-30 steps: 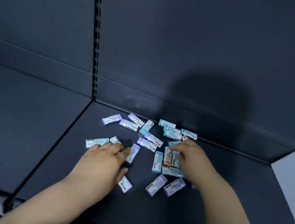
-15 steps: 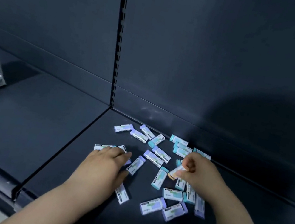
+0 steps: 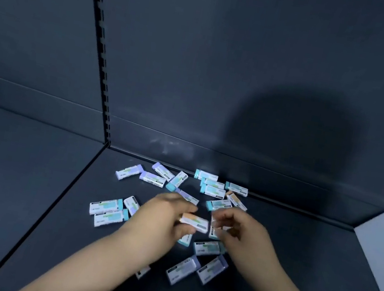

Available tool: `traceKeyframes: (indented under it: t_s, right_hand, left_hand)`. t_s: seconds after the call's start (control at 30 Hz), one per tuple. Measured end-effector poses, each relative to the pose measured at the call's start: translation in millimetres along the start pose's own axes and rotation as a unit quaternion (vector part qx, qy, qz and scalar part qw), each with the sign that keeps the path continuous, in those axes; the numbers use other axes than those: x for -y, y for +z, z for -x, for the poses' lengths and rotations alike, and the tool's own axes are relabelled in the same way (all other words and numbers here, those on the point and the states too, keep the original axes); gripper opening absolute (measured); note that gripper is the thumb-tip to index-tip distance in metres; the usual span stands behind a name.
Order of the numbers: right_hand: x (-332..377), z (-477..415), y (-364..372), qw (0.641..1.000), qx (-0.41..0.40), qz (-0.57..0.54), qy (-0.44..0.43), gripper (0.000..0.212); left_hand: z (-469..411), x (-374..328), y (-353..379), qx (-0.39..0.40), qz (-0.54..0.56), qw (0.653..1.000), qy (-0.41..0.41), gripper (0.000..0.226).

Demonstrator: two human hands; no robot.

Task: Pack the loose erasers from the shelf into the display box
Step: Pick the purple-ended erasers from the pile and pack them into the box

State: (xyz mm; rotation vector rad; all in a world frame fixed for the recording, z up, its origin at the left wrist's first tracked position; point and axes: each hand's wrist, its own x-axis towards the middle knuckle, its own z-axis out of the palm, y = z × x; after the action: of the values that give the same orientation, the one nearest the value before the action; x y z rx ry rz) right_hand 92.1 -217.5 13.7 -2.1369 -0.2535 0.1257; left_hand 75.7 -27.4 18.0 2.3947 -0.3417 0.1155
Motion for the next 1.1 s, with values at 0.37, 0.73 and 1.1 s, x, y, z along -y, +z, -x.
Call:
traceKeyframes:
  t_s: [0.37, 0.73, 1.1]
  right_hand:
    - [-42, -88, -19, 0.949, -0.033, 0.282, 0.135, 0.012]
    - [1, -32, 9, 0.975, 0.012, 0.216, 0.040, 0.022]
    - [19, -2, 40, 0.928, 0.035, 0.364, -0.064, 0.025]
  left_hand:
    - [26, 29, -27, -0.039, -0.021, 0.996, -0.072, 0.036]
    - [40, 32, -28, -0.032, -0.017, 0.996, -0.076, 0.021]
    - [29, 27, 3, 0.046, -0.281, 0.958, -0.019, 0.035]
